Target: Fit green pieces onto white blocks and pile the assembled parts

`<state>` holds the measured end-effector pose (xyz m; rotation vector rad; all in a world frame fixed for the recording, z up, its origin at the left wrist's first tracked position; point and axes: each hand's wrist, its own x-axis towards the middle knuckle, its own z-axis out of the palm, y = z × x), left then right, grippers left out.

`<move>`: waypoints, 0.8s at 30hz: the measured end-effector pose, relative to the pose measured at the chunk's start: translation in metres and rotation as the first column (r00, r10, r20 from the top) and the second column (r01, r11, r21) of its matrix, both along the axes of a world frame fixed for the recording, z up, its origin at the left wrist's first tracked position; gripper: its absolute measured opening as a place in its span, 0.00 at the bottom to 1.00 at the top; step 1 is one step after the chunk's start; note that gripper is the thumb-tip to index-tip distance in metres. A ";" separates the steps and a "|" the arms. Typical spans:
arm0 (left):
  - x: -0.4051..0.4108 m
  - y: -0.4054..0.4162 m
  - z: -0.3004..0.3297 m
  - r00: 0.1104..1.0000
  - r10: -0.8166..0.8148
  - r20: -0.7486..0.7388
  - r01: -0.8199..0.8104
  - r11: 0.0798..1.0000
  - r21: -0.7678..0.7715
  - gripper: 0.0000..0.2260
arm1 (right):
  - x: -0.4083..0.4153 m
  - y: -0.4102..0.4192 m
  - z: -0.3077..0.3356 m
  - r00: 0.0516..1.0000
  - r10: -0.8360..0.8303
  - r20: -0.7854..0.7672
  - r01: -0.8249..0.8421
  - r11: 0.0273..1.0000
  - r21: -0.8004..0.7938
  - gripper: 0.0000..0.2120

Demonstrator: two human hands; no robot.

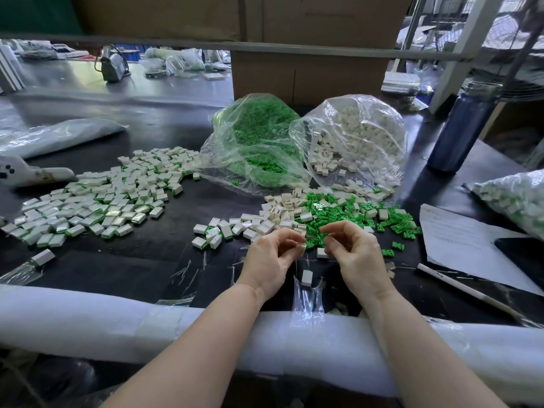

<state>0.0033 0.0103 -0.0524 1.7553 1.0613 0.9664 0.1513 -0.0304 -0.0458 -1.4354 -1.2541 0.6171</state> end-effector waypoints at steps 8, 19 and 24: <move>0.000 0.003 -0.003 1.000 0.015 -0.006 -0.014 1.000 0.013 0.05 | -0.002 0.001 0.001 1.000 0.014 0.015 -0.015 1.000 0.021 0.10; 0.001 0.001 -0.001 0.998 -0.034 -0.054 0.035 0.999 0.009 0.09 | -0.005 -0.001 0.000 0.988 0.113 0.102 -0.114 0.993 0.005 0.08; -0.001 0.002 0.000 0.999 -0.025 -0.033 0.024 1.000 -0.008 0.06 | -0.006 -0.001 0.000 0.987 0.128 0.099 -0.127 0.992 -0.018 0.10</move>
